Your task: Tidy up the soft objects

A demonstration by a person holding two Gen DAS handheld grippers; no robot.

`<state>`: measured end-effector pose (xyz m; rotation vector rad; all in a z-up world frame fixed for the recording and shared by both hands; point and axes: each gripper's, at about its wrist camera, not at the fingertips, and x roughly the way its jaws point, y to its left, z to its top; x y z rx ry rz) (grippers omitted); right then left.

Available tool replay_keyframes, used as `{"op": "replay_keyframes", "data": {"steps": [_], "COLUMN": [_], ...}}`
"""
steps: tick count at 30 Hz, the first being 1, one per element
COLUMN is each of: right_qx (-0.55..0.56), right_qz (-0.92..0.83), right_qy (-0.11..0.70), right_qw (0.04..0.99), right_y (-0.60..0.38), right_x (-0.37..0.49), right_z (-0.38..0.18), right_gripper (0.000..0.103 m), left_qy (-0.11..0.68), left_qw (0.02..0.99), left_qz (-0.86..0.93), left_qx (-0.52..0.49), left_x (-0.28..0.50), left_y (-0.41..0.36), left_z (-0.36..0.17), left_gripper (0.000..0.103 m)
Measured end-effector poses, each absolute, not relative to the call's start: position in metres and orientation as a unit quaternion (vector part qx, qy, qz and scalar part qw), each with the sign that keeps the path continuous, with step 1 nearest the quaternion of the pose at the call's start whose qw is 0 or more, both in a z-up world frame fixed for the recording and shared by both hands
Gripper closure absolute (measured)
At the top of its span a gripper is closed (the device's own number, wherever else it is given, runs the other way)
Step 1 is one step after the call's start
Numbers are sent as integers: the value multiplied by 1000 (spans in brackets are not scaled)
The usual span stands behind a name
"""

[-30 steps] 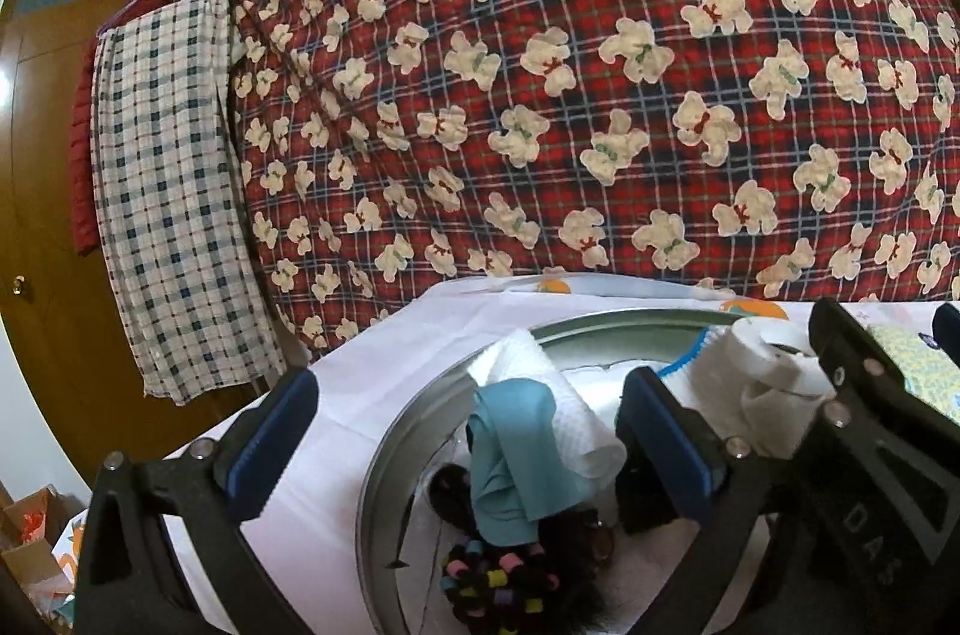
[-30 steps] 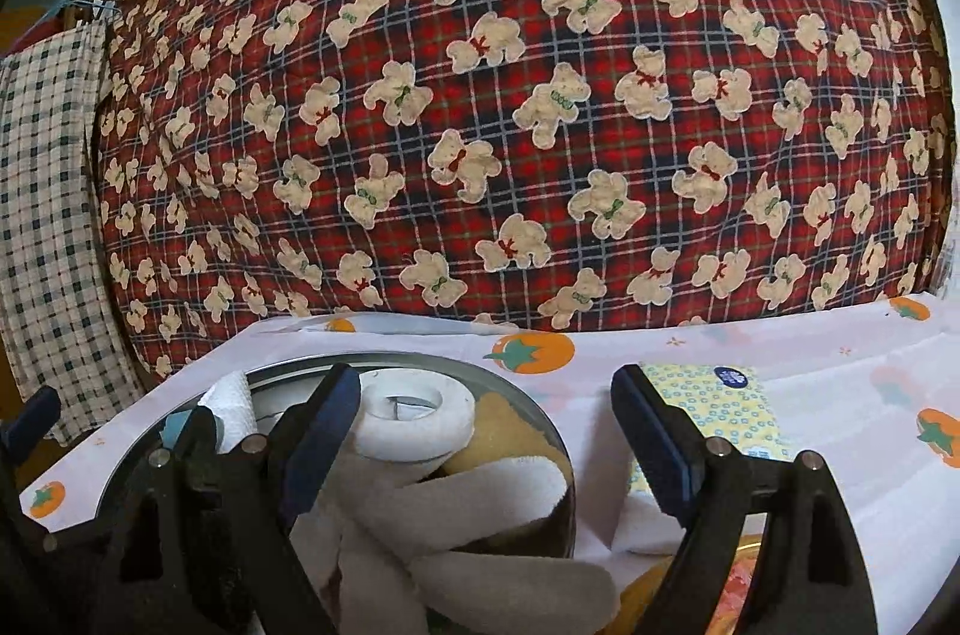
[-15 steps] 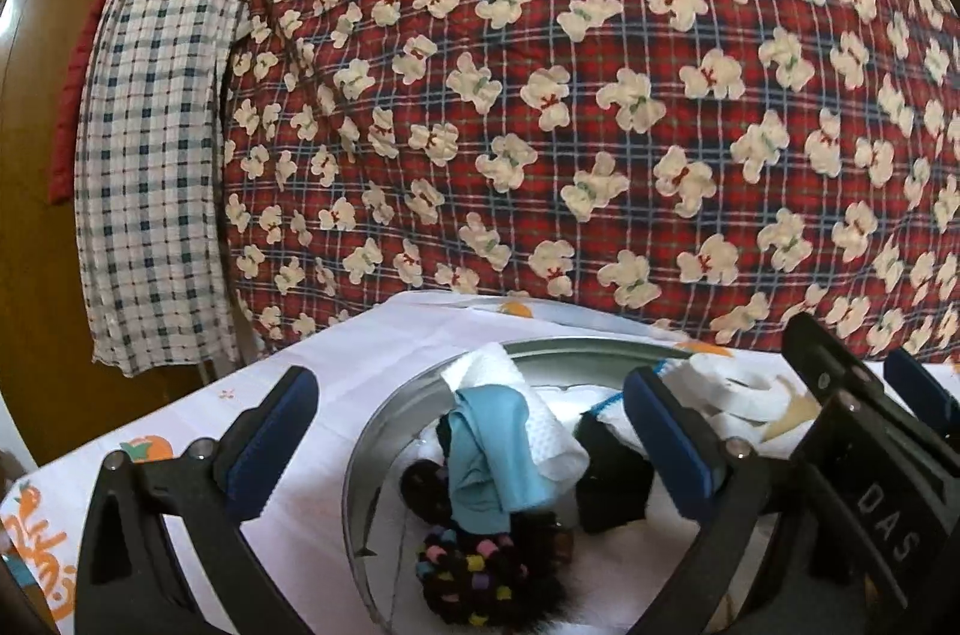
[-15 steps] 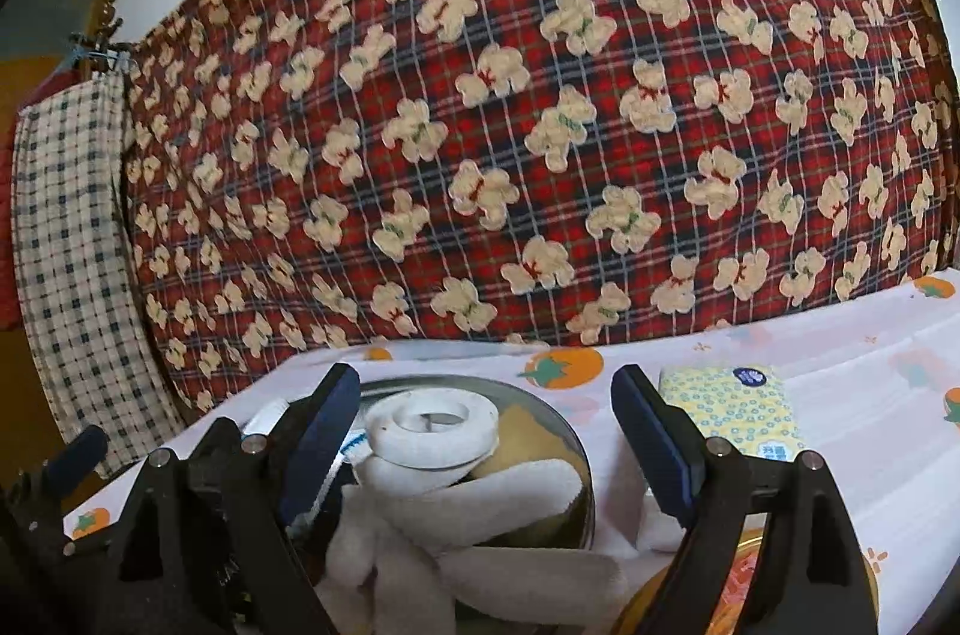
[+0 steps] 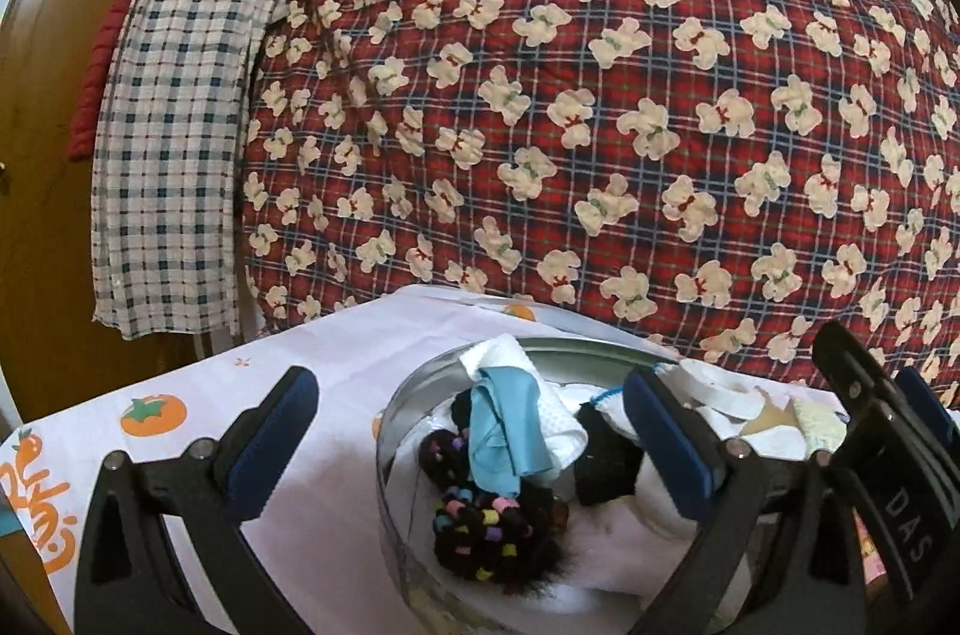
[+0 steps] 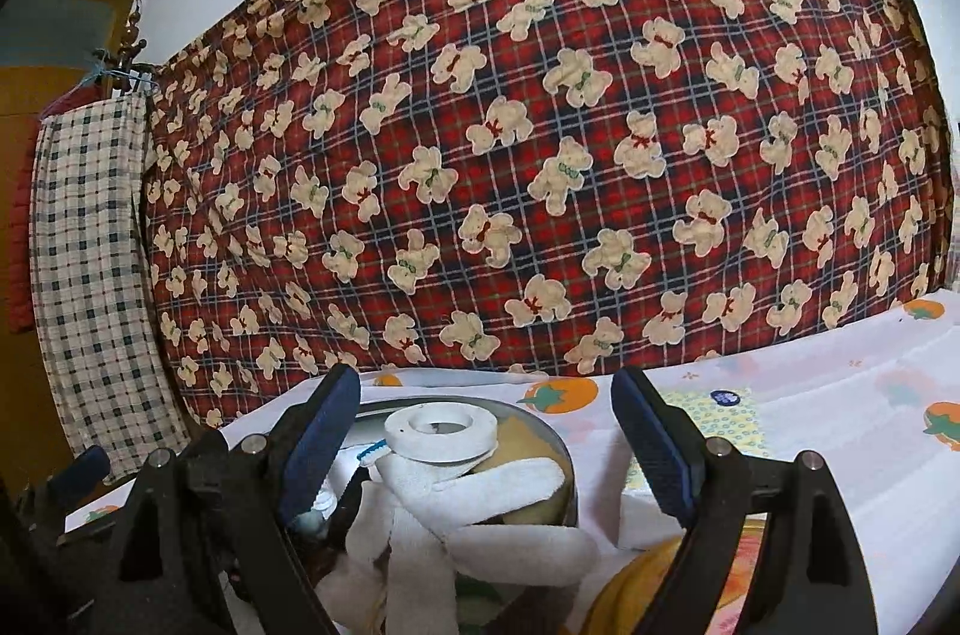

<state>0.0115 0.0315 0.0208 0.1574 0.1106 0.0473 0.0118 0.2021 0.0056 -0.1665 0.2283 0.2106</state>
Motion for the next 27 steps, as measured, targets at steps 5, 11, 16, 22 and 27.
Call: {"op": "replay_keyframes", "data": {"steps": [5,11,16,22,27], "right_qx": [73,71,70,73,78], "right_qz": [24,25,24,20,15], "right_qy": [45,36,32,22,19], "right_qw": [996,997,997,997,997], "right_y": [30,26,25,17,13], "right_x": [1,-8,-12,-22,-25], "right_z": [22,23,24,24,25], "right_gripper": [15,15,15,15,15], "left_qy": [110,104,110,108,107], "left_qw": [986,988,988,988,989], "left_qz": [100,100,98,99,99], "left_qx": [-74,-51,-40,-39,-39], "left_x": [5,-3,-4,-6,-7], "left_y": [195,184,179,177,177], "left_z": [6,9,9,8,8], "left_gripper": [0,0,0,0,0]}}
